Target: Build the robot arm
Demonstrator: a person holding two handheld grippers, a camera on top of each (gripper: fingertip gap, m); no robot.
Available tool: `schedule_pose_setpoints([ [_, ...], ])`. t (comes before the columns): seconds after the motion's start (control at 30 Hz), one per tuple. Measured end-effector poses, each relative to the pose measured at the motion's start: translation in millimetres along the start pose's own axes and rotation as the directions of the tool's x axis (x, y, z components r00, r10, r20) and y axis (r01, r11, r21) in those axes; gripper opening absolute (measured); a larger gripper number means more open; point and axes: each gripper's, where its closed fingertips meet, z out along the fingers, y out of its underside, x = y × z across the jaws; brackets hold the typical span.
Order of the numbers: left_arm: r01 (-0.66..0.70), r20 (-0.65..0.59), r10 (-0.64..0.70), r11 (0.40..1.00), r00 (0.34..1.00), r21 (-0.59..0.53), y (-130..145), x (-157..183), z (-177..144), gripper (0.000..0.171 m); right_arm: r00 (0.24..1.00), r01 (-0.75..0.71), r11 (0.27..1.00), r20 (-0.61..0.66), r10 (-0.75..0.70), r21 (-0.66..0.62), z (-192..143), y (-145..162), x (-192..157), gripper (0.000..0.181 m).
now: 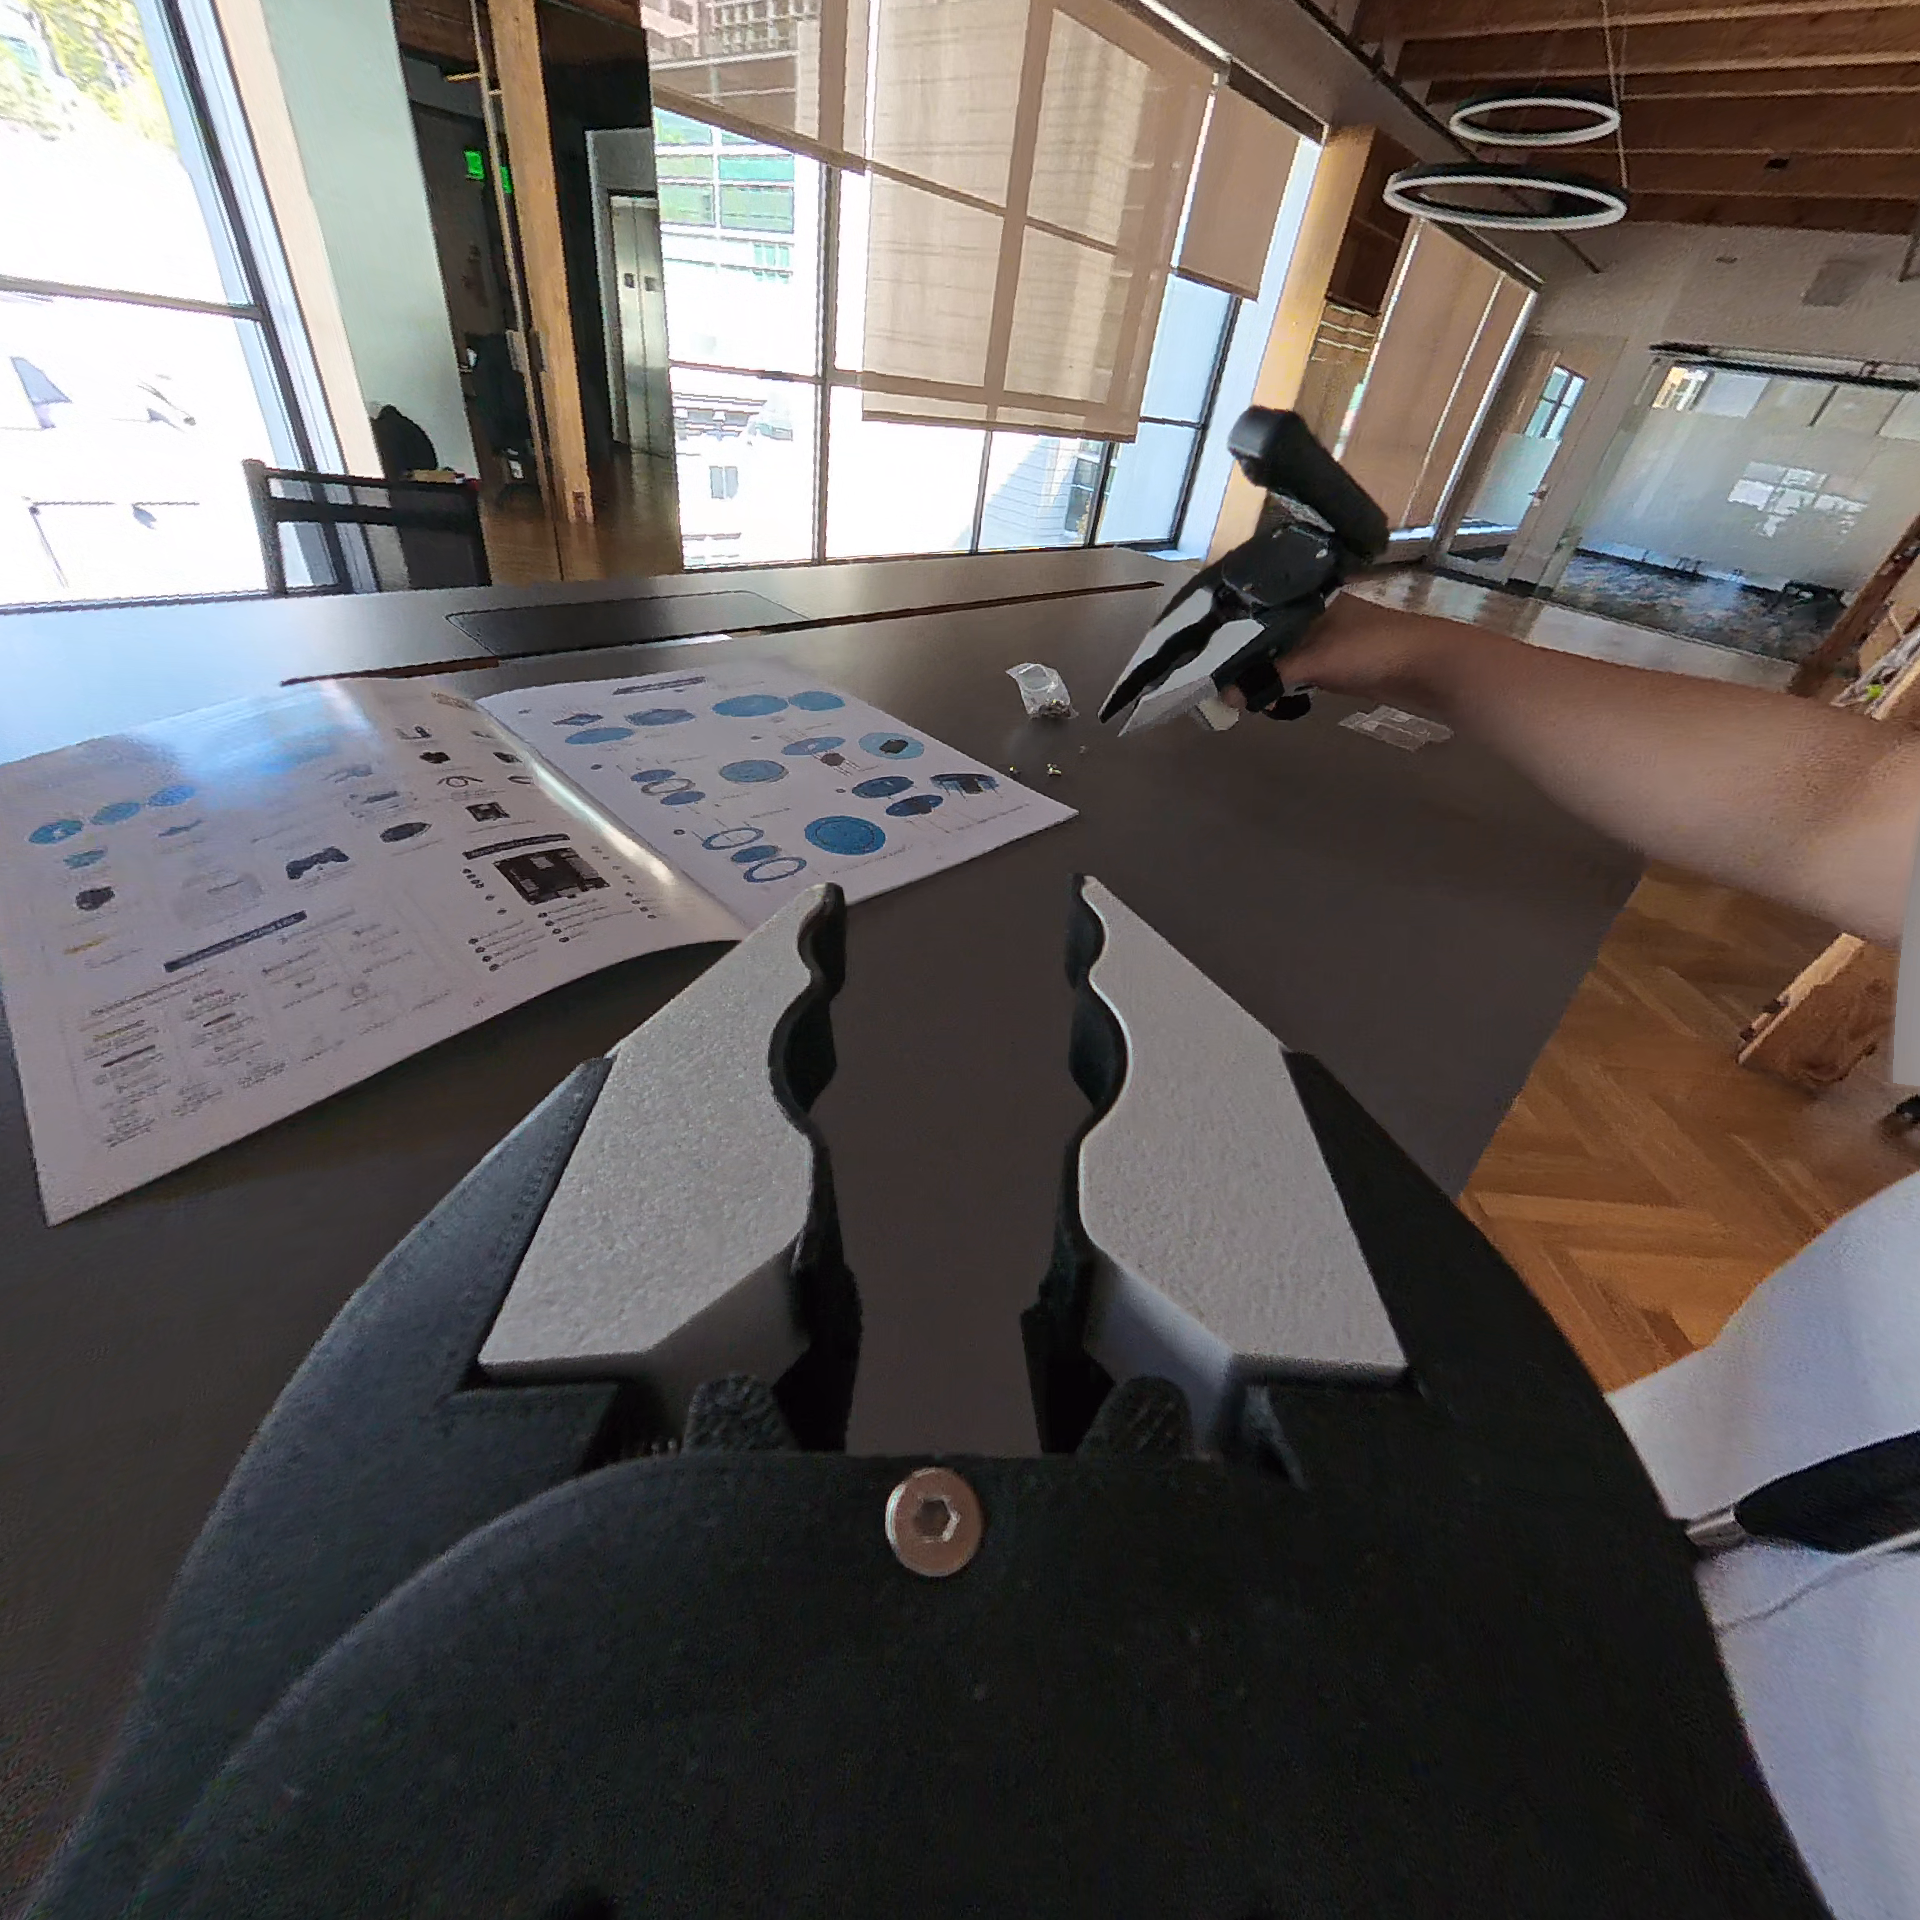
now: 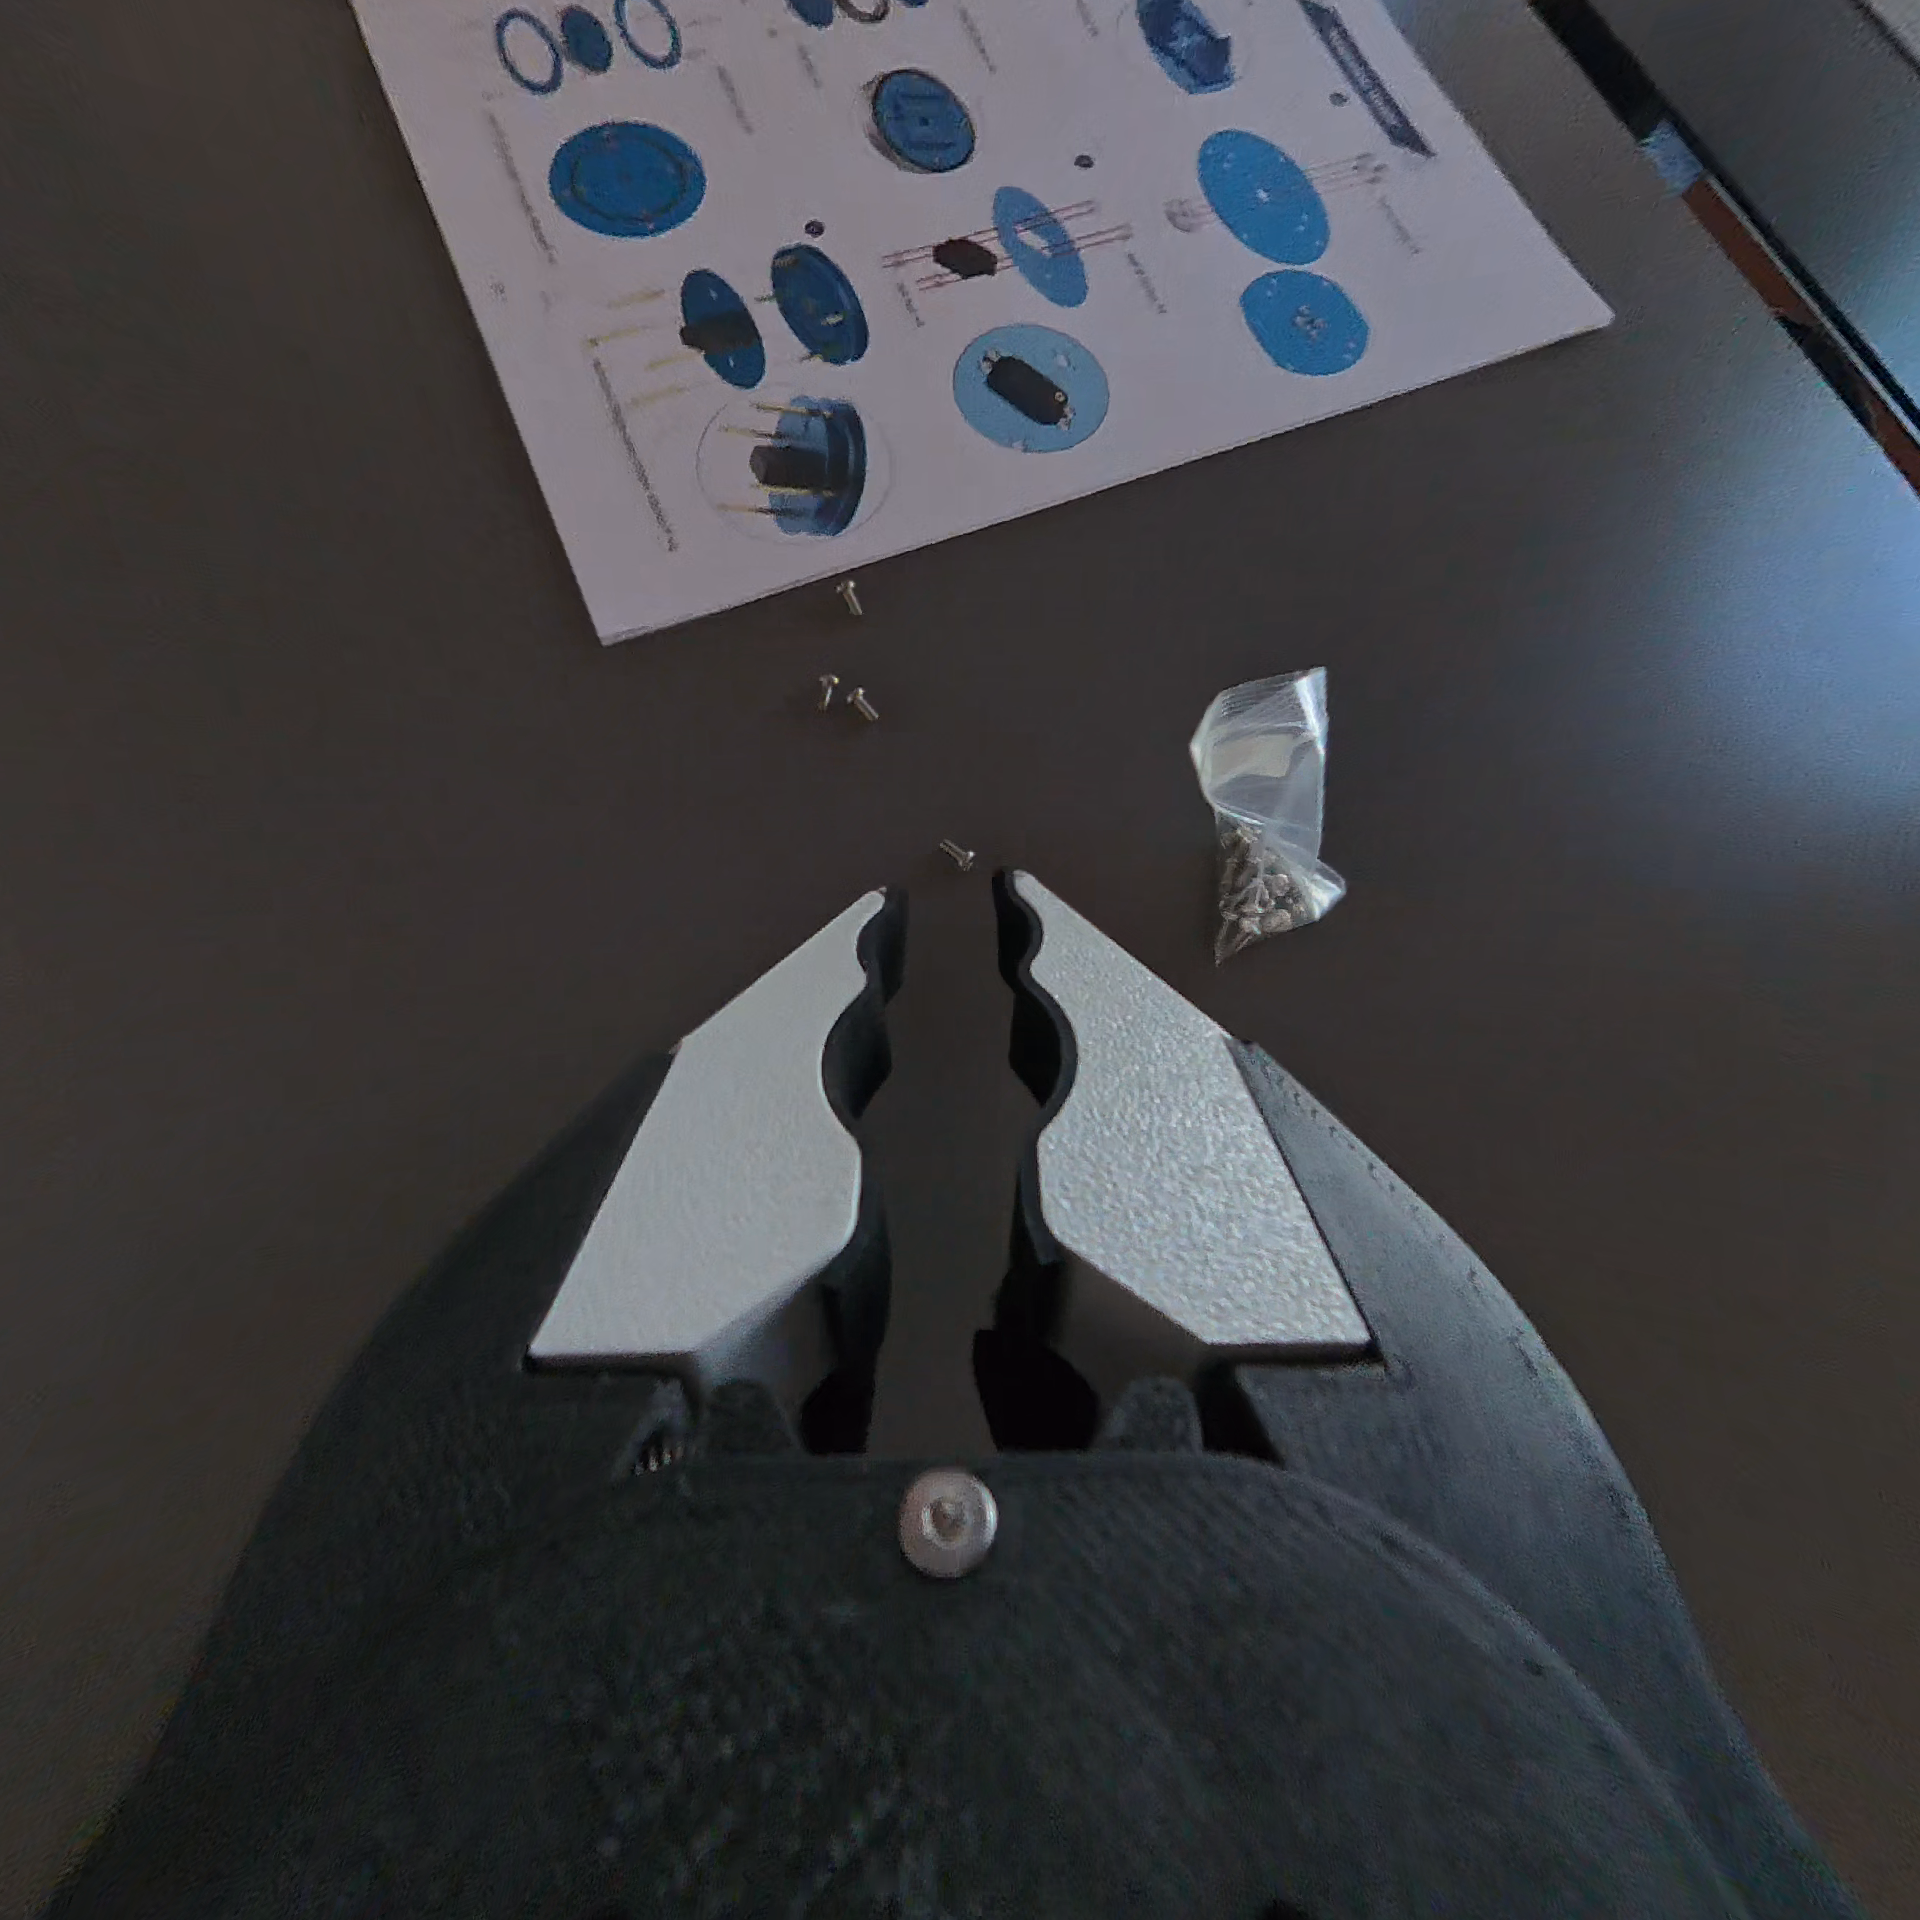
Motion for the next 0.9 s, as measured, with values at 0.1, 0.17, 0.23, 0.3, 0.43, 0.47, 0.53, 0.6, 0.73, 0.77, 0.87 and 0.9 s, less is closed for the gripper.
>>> schedule_pose_setpoints([
  [0.1, -0.003, 0.047, 0.003, 1.000, 0.999, -0.009, 1, 9, 20, 0.041, 0.994, 0.076, 0.997, 0.084, -0.073, -0.025, 6, 6, 5, 0.018],
  [0.17, -0.009, 0.070, 0.010, 1.000, 0.997, -0.016, 0, 16, 33, 0.040, 0.984, 0.114, 0.993, 0.145, -0.108, -0.029, 11, 7, 5, 0.019],
  [0.23, -0.016, 0.078, 0.018, 1.000, 0.997, -0.025, 0, 24, 47, 0.040, 0.967, 0.162, 0.986, 0.204, -0.150, -0.045, 15, 8, 3, 0.021],
  [0.3, -0.027, 0.091, 0.030, 0.999, 0.995, -0.036, -1, 29, 62, 0.040, 0.956, 0.183, 0.982, 0.242, -0.168, -0.042, 18, 4, 3, 0.021],
  [0.43, -0.055, 0.075, 0.061, 0.996, 0.995, -0.072, -7, 36, 94, 0.040, 0.927, 0.193, 0.980, 0.334, -0.170, -0.036, 22, 2, -3, 0.011],
  [0.47, -0.063, 0.065, 0.067, 0.996, 0.996, -0.071, -9, 38, 102, 0.040, 0.917, 0.188, 0.982, 0.365, -0.163, -0.034, 21, 3, -5, 0.005],
  [0.53, -0.075, 0.038, 0.077, 0.995, 0.996, -0.068, -12, 43, 117, 0.039, 0.910, 0.171, 0.985, 0.387, -0.147, -0.027, 22, 2, -5, 0.004],
  [0.6, -0.084, 0.006, 0.084, 0.994, 0.996, -0.069, -15, 47, 132, 0.039, 0.901, 0.209, 0.978, 0.391, -0.186, -0.018, 22, 1, -5, 0.004],
  [0.73, -0.123, -0.057, 0.115, 0.979, 0.992, -0.164, -12, 40, 168, 0.038, 0.885, 0.299, 0.954, 0.363, -0.292, 0.038, 23, -24, -11, 0.004],
  [0.77, -0.133, -0.068, 0.122, 0.973, 0.990, -0.191, -12, 36, 178, 0.038, 0.885, 0.292, 0.955, 0.365, -0.290, 0.052, 23, -30, -14, 0.004],
  [0.87, -0.154, -0.076, 0.140, 0.961, 0.987, -0.228, -24, 17, 207, 0.038, 0.887, 0.311, 0.947, 0.333, -0.319, 0.080, 25, -37, -16, 0.004],
  [0.9, -0.147, -0.084, 0.131, 0.963, 0.988, -0.227, -29, 12, 216, 0.037, 0.884, 0.334, 0.939, 0.318, -0.342, 0.083, 24, -36, -16, 0.004],
])
